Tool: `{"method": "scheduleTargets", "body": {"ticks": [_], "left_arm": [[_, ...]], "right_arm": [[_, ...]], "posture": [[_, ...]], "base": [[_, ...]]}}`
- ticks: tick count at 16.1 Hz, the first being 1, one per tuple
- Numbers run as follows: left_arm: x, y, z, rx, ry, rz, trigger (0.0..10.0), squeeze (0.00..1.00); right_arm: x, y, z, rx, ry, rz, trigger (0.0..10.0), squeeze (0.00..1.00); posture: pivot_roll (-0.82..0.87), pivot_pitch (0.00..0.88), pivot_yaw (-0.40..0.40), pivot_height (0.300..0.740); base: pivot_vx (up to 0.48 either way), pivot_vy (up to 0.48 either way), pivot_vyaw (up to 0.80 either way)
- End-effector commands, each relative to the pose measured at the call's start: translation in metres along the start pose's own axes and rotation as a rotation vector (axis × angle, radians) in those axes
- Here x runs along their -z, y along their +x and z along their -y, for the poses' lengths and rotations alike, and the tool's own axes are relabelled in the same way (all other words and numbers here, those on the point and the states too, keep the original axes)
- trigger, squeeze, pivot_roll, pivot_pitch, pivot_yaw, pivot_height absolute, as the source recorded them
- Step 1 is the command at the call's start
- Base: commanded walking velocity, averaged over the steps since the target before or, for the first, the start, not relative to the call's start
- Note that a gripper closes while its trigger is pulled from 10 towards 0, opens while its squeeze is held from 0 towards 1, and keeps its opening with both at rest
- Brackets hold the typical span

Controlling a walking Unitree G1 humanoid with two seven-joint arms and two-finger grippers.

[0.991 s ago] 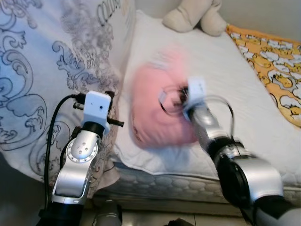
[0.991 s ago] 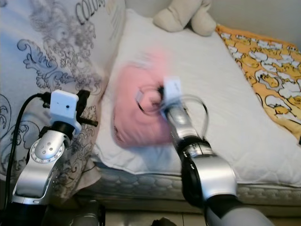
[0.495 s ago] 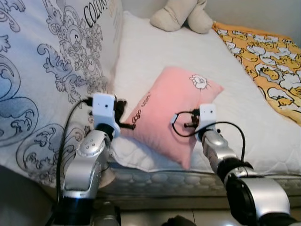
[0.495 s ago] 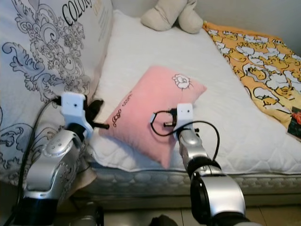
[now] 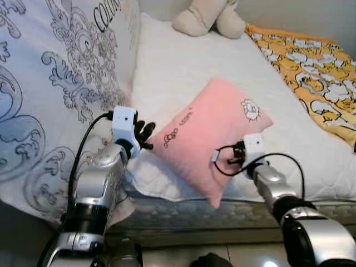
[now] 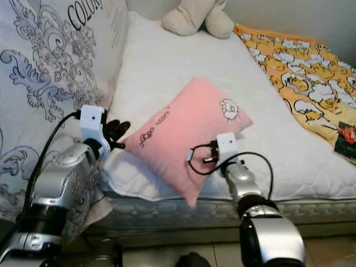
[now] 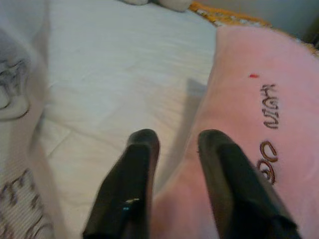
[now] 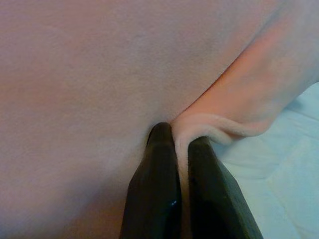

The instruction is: Clean up the room

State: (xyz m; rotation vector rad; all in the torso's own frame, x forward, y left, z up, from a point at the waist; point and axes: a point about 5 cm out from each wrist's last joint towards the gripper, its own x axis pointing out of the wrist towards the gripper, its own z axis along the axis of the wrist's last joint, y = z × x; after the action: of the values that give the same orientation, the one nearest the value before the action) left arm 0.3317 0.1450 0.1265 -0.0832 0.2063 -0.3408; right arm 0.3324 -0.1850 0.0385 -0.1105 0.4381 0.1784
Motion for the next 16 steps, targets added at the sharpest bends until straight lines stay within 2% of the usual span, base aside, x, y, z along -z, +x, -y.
{"method": "scheduleTargets", "body": {"ticks": [1,3,5,6,7,10,13,14,16], "left_arm": [[-0.004,0.004,0.005,0.044,0.015,0.018,10.0,1.0],[-0.01,0.005,0.008,0.093,0.098,0.046,10.0,1.0],[-0.02,0.004,0.011,0.144,0.231,0.105,10.0,1.0],[-0.027,0.003,0.015,0.189,0.322,0.146,10.0,1.0],[-0.028,0.004,0.017,0.221,0.367,0.155,10.0,1.0],[-0.022,0.005,0.017,0.264,0.376,0.124,10.0,1.0],[-0.014,0.01,0.013,0.274,0.35,0.08,10.0,1.0],[-0.012,0.012,0.012,0.281,0.325,0.066,10.0,1.0],[-0.01,0.014,0.011,0.287,0.293,0.05,10.0,1.0]], "right_arm": [[-0.003,-0.002,0.01,0.007,-0.024,0.008,0.0,0.0],[-0.009,-0.002,0.013,-0.008,-0.052,0.024,0.0,0.0],[-0.014,-0.002,0.014,-0.019,-0.062,0.036,0.0,0.0],[-0.017,-0.001,0.015,-0.026,-0.067,0.044,0.0,0.0],[-0.02,-0.001,0.015,-0.035,-0.065,0.049,0.0,0.0],[-0.028,-0.001,0.016,-0.078,-0.09,0.066,0.0,0.0],[-0.035,-0.002,0.019,-0.148,-0.11,0.069,0.0,0.0],[-0.037,-0.004,0.023,-0.197,-0.161,0.057,0.0,0.0],[-0.046,-0.008,0.037,-0.205,-0.197,0.053,0.0,0.0]], "posture": [[0.13,0.0,-0.11,0.697],[0.12,0.0,-0.109,0.697],[0.12,0.0,-0.109,0.697],[0.13,0.0,-0.115,0.697],[0.13,0.0,-0.117,0.697],[0.13,0.0,-0.118,0.697],[0.13,0.0,-0.117,0.697],[0.12,0.0,-0.116,0.697],[0.12,0.0,-0.111,0.697]], "base": [[0.0,0.0,0.0],[0.0,0.0,0.0],[0.0,0.0,0.0],[0.0,0.0,0.0],[0.0,0.0,0.0],[0.0,0.0,0.0],[0.0,0.0,0.0],[0.0,0.0,0.0],[0.0,0.0,0.0]]}}
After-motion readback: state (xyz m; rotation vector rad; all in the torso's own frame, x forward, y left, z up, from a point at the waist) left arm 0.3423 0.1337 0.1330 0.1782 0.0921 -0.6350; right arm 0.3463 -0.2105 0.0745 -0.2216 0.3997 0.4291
